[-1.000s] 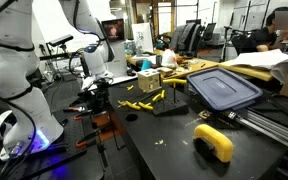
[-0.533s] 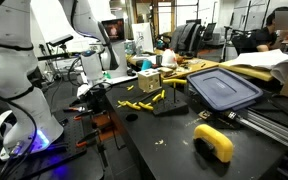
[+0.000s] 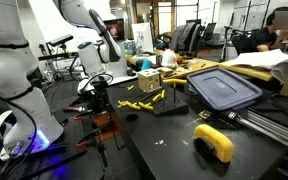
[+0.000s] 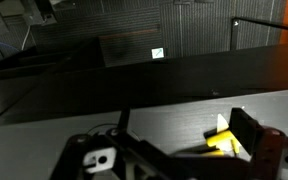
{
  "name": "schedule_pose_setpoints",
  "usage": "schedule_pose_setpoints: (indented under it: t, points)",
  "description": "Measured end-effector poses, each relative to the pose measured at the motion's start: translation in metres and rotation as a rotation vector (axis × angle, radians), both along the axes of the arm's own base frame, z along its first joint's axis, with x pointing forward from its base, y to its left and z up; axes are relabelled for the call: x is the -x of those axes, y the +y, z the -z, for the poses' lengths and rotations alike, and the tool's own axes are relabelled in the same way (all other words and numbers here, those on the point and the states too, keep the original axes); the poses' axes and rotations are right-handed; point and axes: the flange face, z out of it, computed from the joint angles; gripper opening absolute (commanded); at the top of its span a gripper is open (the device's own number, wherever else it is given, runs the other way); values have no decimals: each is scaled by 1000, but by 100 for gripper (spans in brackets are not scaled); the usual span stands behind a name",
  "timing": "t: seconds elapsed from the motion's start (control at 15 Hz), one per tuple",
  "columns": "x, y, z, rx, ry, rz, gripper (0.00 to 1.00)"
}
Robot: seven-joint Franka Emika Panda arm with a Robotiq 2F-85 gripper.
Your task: Remove the yellow object in the front part of the black platform and put it on the table
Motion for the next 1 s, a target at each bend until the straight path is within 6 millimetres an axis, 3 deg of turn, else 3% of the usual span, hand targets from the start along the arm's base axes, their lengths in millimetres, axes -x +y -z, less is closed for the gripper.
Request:
schedule_pose_setpoints:
  t: [0.67, 1.0]
  points:
    - [-6, -19, -13, -11, -34, 40, 100]
    - [-14, -19, -18, -18, -60, 34, 100]
